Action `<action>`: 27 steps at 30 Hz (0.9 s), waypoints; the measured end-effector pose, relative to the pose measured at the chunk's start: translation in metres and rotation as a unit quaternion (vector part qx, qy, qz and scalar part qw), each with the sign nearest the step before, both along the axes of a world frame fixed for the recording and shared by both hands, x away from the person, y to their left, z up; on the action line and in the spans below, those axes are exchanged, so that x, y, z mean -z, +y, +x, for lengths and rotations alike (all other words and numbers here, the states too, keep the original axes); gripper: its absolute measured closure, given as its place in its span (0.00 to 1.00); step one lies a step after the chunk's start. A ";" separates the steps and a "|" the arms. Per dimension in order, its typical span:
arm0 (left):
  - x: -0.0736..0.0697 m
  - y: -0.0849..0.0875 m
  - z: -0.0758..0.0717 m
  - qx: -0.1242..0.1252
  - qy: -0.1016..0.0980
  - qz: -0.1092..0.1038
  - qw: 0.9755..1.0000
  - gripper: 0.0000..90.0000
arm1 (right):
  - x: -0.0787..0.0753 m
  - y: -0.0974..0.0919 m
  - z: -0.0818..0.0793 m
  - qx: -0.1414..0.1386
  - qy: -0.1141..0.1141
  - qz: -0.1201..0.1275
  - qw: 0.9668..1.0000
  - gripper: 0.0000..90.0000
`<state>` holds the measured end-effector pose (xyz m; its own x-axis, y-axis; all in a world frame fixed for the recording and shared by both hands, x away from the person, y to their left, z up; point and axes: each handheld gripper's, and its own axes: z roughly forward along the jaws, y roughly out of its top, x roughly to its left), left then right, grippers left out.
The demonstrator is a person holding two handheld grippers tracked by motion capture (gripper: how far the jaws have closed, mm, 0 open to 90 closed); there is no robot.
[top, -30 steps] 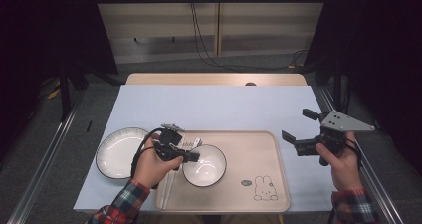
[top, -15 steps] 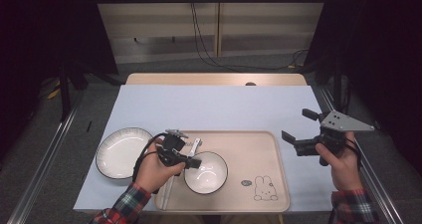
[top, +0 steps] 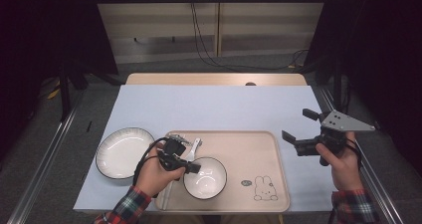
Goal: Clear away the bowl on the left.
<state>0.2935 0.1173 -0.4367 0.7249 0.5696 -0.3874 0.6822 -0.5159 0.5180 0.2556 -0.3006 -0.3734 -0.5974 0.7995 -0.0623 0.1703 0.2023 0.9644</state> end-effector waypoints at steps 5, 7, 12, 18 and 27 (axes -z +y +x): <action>0.003 0.000 -0.001 0.000 0.001 0.003 1.000 0.92 | 0.000 0.000 0.000 0.000 -0.001 -0.002 1.000 0.00; 0.003 0.001 -0.001 0.004 0.001 0.007 1.000 0.92 | 0.000 0.000 0.000 0.001 -0.003 -0.001 1.000 0.00; 0.005 0.001 -0.003 0.001 0.005 0.009 1.000 0.92 | -0.001 0.000 0.000 0.001 -0.002 0.000 1.000 0.00; 0.008 0.003 -0.004 0.001 0.007 0.014 1.000 0.91 | -0.001 0.000 0.000 0.000 -0.002 0.000 1.000 0.00; 0.008 0.005 -0.005 0.009 0.005 0.014 1.000 0.91 | -0.001 0.000 0.000 0.000 -0.002 -0.002 1.000 0.00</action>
<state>0.2888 0.1224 -0.4450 0.7307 0.5676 -0.3792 0.6784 -0.5421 0.4958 0.2554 -0.3005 -0.3729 -0.5965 0.7998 -0.0671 0.1674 0.2058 0.9642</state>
